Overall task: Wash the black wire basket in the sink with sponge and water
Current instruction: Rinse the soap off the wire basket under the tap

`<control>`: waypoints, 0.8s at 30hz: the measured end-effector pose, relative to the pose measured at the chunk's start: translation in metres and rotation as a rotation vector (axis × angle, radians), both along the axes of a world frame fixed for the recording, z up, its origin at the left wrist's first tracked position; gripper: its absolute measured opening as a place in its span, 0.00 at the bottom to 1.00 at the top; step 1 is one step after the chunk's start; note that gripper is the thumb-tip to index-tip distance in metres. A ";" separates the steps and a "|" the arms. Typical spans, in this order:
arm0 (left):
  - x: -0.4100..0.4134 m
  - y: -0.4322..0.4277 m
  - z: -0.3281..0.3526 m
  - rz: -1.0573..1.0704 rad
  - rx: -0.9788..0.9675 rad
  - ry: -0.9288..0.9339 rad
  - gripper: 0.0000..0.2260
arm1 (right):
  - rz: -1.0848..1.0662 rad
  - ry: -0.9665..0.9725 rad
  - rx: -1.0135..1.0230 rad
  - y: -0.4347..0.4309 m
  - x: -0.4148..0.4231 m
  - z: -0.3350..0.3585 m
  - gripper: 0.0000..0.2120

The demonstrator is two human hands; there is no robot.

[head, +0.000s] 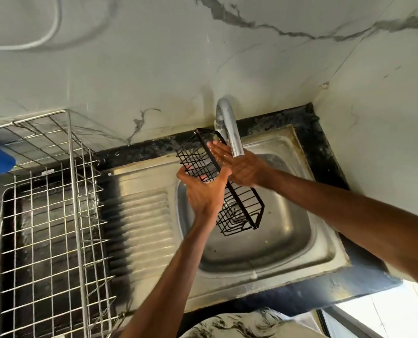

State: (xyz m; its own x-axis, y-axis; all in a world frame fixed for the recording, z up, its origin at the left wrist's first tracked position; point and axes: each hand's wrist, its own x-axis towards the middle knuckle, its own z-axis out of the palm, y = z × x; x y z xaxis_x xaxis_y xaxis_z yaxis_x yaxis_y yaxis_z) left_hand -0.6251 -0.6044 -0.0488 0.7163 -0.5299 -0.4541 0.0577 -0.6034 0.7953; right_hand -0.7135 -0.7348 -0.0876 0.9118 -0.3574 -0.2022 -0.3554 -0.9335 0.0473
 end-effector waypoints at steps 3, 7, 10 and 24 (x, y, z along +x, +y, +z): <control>-0.009 0.003 -0.005 0.043 0.004 0.096 0.43 | -0.015 0.157 0.180 0.005 0.002 0.017 0.27; -0.015 0.006 -0.009 0.137 -0.036 0.176 0.39 | 0.078 0.244 0.226 0.014 -0.005 0.006 0.28; -0.018 0.008 -0.009 0.180 -0.036 0.192 0.44 | 0.173 0.362 0.178 0.019 -0.023 -0.009 0.29; -0.031 -0.011 -0.016 0.287 -0.190 0.123 0.41 | 0.253 0.309 -0.062 -0.017 -0.012 -0.001 0.28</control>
State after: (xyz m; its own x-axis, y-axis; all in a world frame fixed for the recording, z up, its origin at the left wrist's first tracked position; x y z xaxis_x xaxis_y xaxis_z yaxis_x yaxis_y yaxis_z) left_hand -0.6559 -0.6155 -0.0648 0.7941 -0.3985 -0.4589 0.3058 -0.3905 0.8683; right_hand -0.7259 -0.7522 -0.0888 0.8721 -0.1499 -0.4658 -0.0755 -0.9817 0.1747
